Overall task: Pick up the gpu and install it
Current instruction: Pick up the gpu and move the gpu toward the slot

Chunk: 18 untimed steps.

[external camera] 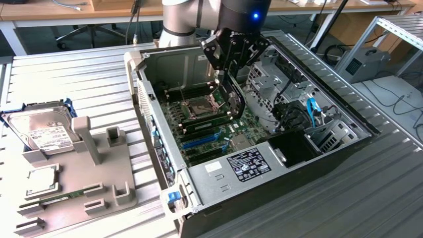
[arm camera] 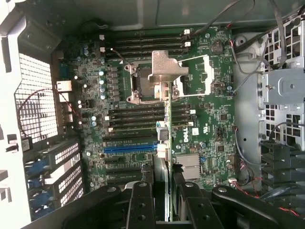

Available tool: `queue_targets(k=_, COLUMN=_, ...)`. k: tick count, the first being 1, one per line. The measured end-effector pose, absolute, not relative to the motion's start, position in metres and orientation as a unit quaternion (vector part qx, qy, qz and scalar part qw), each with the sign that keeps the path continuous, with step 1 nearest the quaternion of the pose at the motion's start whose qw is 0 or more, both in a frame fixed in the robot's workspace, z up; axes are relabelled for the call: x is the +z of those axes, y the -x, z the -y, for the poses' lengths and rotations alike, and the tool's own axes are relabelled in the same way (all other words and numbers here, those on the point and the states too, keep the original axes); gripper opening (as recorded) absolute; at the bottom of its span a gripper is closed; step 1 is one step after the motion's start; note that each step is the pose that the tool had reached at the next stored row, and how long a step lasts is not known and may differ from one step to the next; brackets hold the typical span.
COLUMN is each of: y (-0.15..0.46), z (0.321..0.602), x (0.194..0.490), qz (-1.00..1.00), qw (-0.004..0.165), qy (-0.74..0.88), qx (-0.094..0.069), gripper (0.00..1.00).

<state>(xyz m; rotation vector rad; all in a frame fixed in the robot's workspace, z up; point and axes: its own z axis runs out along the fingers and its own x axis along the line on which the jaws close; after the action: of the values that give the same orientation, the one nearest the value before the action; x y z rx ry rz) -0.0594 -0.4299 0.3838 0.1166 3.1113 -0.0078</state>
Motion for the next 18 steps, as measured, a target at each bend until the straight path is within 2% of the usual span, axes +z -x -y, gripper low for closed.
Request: queue_targets(k=18, y=0.0487, z=0.4274, x=0.3779, qz=-0.999, qw=0.014, qy=-0.038, qx=-0.003, gripper=0.26)
